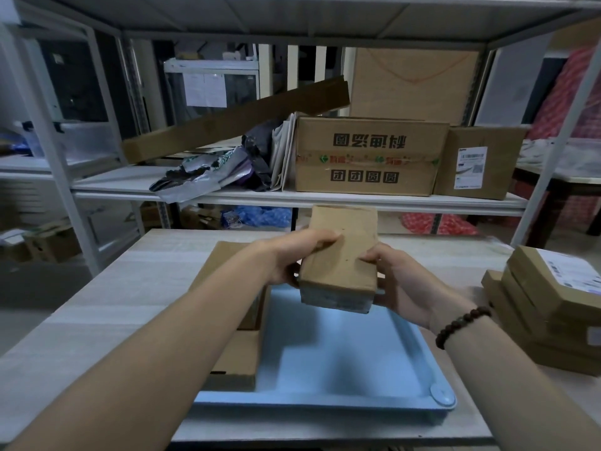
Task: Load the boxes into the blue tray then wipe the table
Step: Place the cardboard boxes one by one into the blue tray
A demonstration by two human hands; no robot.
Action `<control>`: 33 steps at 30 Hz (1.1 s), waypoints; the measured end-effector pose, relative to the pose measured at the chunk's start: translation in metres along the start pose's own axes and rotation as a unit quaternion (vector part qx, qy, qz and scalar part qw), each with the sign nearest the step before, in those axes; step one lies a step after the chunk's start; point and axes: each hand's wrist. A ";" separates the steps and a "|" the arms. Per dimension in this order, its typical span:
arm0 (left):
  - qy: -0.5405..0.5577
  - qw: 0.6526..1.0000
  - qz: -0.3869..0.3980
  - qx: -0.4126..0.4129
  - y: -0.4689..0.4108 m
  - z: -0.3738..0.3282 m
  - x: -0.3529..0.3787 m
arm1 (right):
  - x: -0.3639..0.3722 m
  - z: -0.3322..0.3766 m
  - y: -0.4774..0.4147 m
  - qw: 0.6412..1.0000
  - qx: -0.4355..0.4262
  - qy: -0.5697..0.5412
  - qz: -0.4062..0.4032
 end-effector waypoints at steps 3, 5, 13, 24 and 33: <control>0.035 0.999 -0.006 0.035 0.003 0.007 -0.001 | 0.001 -0.005 0.001 0.999 -0.001 -0.034 -0.021; 0.063 0.997 0.003 0.042 0.006 0.009 -0.004 | -0.002 -0.008 0.002 0.997 0.026 -0.061 -0.026; -0.001 0.998 -0.050 -0.042 0.014 -0.002 -0.006 | -0.020 -0.014 0.005 0.989 0.112 -0.091 0.036; -0.014 0.997 -0.073 -0.020 0.007 -0.008 0.006 | -0.028 -0.013 0.005 0.986 0.114 -0.107 0.053; -0.203 0.940 0.094 0.258 0.020 -0.013 0.004 | -0.032 0.000 0.013 0.923 0.182 -0.294 0.171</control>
Point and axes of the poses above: each hand's wrist, its own y-axis away from the middle knuckle, its own x-axis out of the palm, z = x × y, and after that the axes turned 5 degrees about -x, right-handed
